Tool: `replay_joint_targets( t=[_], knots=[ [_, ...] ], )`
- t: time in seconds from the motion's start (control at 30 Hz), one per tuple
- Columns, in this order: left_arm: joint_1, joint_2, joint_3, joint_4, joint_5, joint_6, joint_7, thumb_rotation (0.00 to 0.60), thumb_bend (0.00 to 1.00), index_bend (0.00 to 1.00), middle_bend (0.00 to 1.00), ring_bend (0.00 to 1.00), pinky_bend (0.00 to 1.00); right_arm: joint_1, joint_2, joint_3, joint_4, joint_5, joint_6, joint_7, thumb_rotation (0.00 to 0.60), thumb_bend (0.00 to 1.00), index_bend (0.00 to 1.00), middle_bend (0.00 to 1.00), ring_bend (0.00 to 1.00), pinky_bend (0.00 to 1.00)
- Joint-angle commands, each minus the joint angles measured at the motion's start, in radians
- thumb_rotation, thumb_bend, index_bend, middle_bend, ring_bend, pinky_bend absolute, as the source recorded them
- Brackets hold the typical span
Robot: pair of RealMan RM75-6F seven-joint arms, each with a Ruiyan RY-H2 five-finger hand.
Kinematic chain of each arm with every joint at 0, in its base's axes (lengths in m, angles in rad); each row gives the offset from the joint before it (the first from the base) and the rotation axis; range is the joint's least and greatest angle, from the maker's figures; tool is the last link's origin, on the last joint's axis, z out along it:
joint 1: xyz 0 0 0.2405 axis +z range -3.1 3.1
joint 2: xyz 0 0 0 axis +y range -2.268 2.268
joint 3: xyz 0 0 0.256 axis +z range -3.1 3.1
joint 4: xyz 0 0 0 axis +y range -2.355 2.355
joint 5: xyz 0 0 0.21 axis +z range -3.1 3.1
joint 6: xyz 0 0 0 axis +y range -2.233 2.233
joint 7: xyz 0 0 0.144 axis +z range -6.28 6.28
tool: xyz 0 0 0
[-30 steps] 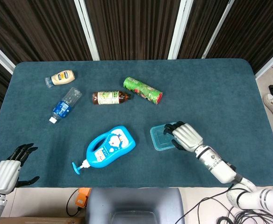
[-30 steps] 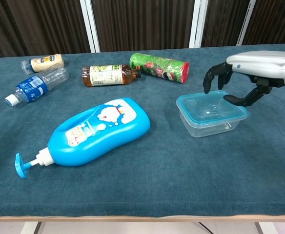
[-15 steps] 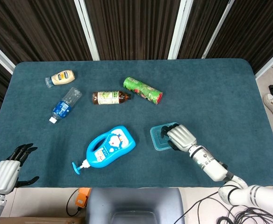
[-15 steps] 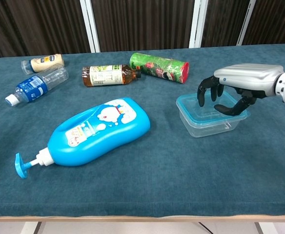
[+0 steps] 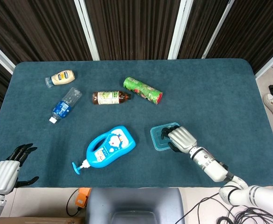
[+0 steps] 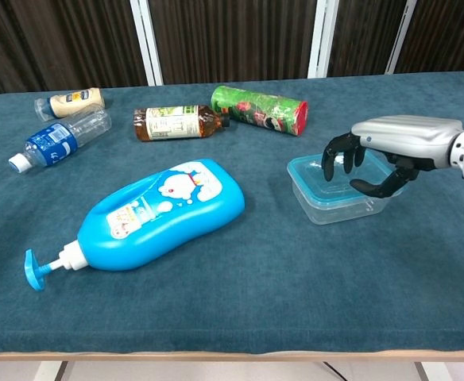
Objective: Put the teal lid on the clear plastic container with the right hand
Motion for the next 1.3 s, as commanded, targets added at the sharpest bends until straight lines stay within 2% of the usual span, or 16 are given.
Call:
replay_joint_targets(
  t=[0.03, 0.5, 0.83, 1.03, 1.3],
  knots=[
    [0.000, 0.000, 0.000, 0.000, 0.001, 0.000, 0.001, 0.600, 0.34, 0.20, 0.10, 0.10, 0.39, -0.003, -0.002, -0.007, 0.012, -0.006, -0.003, 0.013, 0.600, 0.65, 0.51, 0.38, 0.41, 0.44],
    [-0.001, 0.003, 0.002, -0.003, 0.001, -0.004, 0.000, 0.600, 0.34, 0.20, 0.10, 0.10, 0.39, -0.013, -0.006, -0.022, 0.045, -0.038, 0.011, 0.073, 0.600, 0.65, 0.51, 0.38, 0.41, 0.44],
    [-0.001, 0.002, 0.003, -0.003, 0.001, -0.004, 0.001, 0.600, 0.34, 0.20, 0.10, 0.10, 0.39, -0.030, 0.004, -0.007, 0.034, -0.095, 0.108, 0.140, 0.600, 0.65, 0.50, 0.38, 0.41, 0.43],
    [-0.002, 0.001, 0.002, -0.005, 0.001, -0.006, 0.004, 0.600, 0.34, 0.20, 0.10, 0.10, 0.39, -0.028, 0.063, -0.028, -0.045, -0.144, 0.123, 0.166, 0.600, 0.65, 0.50, 0.38, 0.41, 0.43],
    [-0.001, 0.003, 0.001, -0.004, 0.000, -0.004, -0.001, 0.600, 0.34, 0.20, 0.10, 0.10, 0.39, -0.020, 0.037, -0.030, -0.075, -0.168, 0.132, 0.155, 0.600, 0.65, 0.50, 0.38, 0.41, 0.43]
  ],
)
